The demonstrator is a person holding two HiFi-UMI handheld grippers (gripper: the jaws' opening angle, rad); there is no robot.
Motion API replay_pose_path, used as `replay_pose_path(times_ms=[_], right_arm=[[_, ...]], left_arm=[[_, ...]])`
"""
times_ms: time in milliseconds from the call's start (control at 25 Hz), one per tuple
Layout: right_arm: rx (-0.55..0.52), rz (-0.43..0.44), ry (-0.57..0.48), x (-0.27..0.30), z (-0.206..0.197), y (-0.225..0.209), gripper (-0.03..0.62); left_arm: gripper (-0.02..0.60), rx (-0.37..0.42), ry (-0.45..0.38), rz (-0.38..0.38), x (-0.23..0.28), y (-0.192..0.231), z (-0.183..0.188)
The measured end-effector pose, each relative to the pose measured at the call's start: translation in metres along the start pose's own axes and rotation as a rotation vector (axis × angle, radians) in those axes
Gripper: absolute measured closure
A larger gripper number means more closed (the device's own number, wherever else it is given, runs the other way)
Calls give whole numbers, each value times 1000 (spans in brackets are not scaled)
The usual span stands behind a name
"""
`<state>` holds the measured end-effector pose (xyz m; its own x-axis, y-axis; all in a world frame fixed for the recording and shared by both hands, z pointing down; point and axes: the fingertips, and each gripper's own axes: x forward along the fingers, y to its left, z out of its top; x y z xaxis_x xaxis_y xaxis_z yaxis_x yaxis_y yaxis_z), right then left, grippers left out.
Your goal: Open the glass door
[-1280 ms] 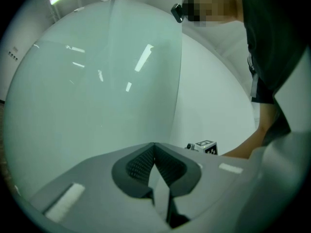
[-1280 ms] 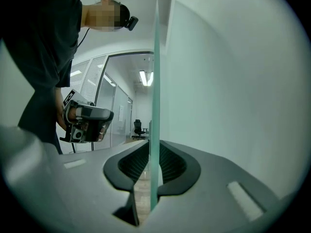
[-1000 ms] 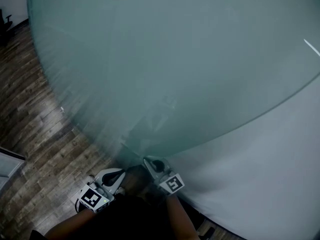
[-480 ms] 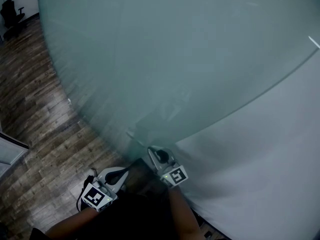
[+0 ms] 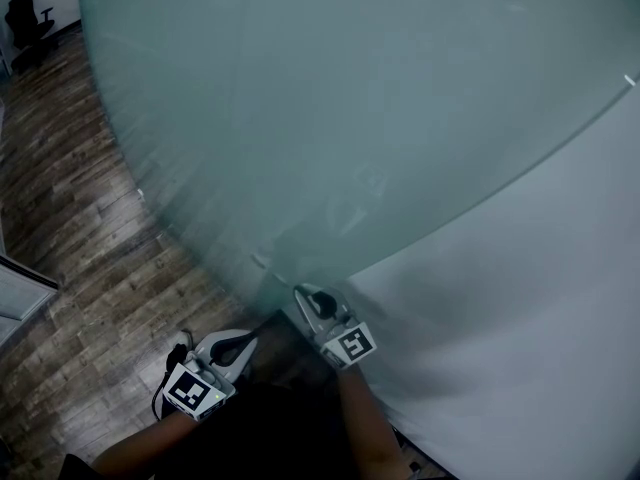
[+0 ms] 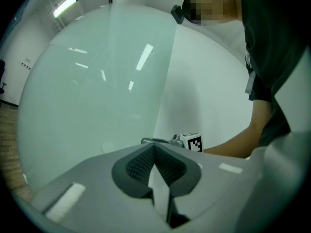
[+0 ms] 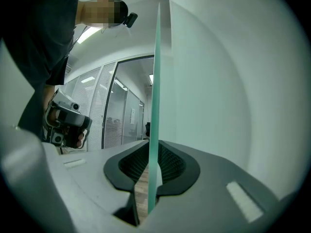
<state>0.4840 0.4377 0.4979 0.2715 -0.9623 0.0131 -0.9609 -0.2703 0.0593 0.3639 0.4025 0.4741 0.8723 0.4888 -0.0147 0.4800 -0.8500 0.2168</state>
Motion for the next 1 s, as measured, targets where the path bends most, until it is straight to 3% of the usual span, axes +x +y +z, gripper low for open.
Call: replay_pose_path(times_ms=[480, 640, 800, 1000], right_arm=[[-4, -32, 9, -2, 1, -2, 538], [-18, -60, 38, -2, 2, -2, 534], [-25, -78, 41, -8, 8, -4, 476], [-39, -133, 64, -25, 16, -3, 476]], left_arm=[[581, -19, -10, 73, -23, 3, -1], [581, 20, -50, 61, -35, 3, 10], [581, 37, -88, 74, -42, 10, 21], [581, 39, -81, 79, -53, 19, 28]])
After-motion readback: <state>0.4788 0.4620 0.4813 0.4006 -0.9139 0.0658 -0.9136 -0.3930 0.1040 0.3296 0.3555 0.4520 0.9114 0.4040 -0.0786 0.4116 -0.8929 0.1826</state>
